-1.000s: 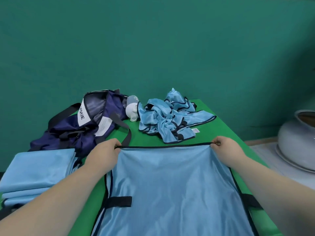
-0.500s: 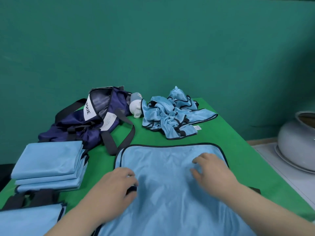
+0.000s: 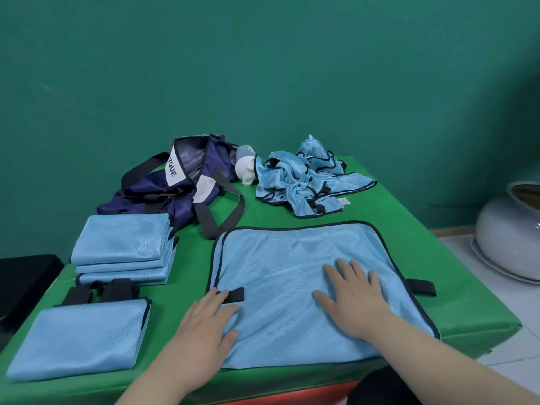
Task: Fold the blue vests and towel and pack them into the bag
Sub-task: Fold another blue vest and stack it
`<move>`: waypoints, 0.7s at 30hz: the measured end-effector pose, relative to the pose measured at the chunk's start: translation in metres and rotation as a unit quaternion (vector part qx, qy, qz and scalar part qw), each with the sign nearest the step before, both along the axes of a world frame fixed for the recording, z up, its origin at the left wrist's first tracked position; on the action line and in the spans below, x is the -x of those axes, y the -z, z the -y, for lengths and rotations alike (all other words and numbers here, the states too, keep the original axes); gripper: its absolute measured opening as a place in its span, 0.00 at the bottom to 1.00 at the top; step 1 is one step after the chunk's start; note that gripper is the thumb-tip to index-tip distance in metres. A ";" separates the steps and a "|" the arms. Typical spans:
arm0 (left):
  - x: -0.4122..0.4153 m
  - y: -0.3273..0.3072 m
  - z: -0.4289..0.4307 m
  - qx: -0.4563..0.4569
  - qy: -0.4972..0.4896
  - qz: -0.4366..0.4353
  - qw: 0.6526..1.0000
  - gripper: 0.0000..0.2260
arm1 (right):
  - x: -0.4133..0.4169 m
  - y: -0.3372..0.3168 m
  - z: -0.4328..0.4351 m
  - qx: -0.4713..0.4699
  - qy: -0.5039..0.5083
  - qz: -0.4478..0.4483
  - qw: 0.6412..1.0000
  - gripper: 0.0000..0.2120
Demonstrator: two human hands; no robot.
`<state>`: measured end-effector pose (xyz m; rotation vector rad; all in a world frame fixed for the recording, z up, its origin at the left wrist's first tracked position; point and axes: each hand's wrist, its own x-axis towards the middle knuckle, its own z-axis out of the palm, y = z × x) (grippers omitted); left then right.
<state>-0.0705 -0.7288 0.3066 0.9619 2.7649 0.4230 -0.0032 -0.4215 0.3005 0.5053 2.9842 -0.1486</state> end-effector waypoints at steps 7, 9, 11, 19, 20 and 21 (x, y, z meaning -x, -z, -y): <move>-0.011 0.001 -0.004 -0.036 -0.011 0.000 0.999 0.21 | 0.006 -0.002 -0.016 -0.008 -0.031 0.004 0.999 0.36; -0.010 -0.001 -0.004 -0.036 -0.019 -0.017 0.999 0.20 | 0.008 -0.003 -0.017 -0.016 -0.031 0.010 0.999 0.36; -0.005 -0.005 -0.004 -0.036 -0.027 -0.033 0.998 0.20 | 0.009 -0.007 -0.014 -0.029 -0.032 0.015 0.999 0.35; 0.010 -0.008 -0.001 -0.067 -0.048 -0.054 0.995 0.19 | 0.045 -0.019 0.061 -0.004 -0.097 -0.016 0.995 0.32; 0.012 -0.007 0.001 -0.080 -0.053 -0.049 0.994 0.21 | 0.053 -0.019 0.075 0.003 -0.113 -0.019 0.993 0.31; 0.015 -0.008 0.003 -0.092 -0.060 -0.047 0.993 0.22 | 0.062 -0.019 0.087 0.011 -0.128 -0.021 0.991 0.30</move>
